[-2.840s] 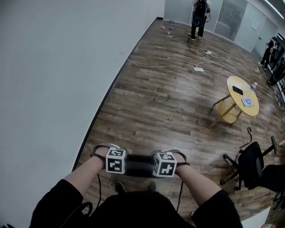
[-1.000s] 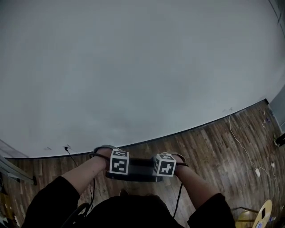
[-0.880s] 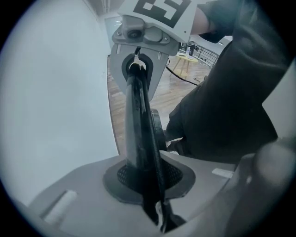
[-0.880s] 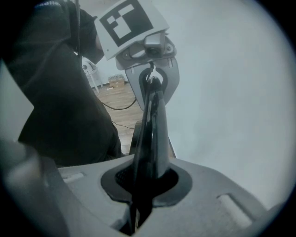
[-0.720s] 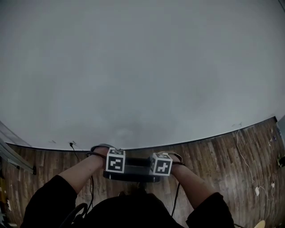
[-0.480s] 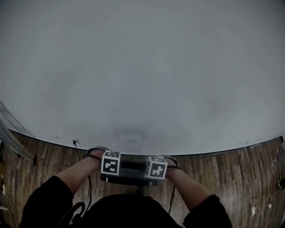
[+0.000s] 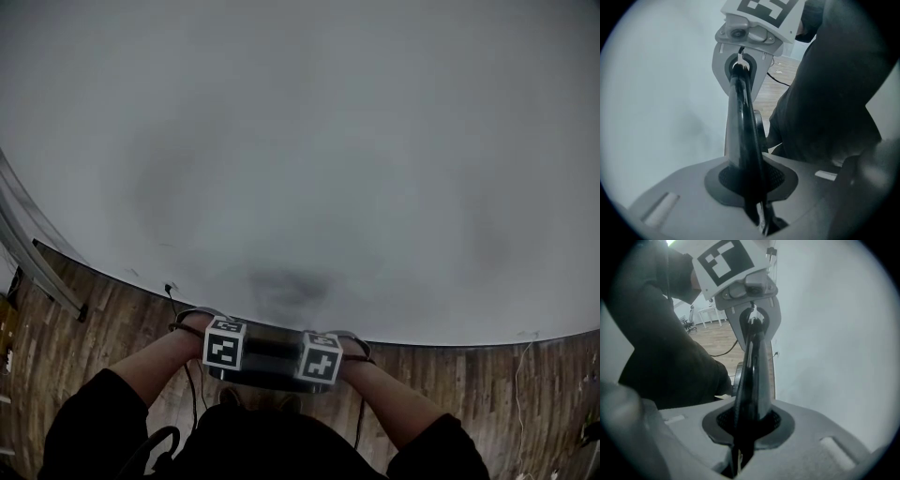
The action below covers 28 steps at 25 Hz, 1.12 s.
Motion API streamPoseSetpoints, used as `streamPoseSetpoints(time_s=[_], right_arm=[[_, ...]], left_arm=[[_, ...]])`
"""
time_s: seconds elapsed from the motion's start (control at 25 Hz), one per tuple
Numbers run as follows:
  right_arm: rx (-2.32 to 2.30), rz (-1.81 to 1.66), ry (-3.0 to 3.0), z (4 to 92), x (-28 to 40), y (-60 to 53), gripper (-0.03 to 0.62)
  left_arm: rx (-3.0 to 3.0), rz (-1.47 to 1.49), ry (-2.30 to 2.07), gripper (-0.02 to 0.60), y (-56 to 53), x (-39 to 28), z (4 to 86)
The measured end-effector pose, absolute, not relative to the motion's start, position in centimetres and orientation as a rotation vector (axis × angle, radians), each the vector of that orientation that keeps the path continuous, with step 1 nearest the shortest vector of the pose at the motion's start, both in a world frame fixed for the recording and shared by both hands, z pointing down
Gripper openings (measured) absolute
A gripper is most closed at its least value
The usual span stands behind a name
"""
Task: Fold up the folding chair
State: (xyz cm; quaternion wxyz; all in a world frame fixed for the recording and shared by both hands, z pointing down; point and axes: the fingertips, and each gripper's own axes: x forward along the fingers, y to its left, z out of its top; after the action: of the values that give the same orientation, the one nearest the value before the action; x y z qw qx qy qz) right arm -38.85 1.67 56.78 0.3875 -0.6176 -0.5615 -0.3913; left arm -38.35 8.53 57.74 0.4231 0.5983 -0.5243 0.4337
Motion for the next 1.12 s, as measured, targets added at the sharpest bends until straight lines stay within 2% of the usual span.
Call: streamPoseSetpoints(time_s=[1.12], right_arm=[[-1.448,-0.936,-1.445,59.5,-44.6,0.6,0.052]], left_arm=[[1.580,1.113,-1.254,0.060,7.8,-44.7,60.2]])
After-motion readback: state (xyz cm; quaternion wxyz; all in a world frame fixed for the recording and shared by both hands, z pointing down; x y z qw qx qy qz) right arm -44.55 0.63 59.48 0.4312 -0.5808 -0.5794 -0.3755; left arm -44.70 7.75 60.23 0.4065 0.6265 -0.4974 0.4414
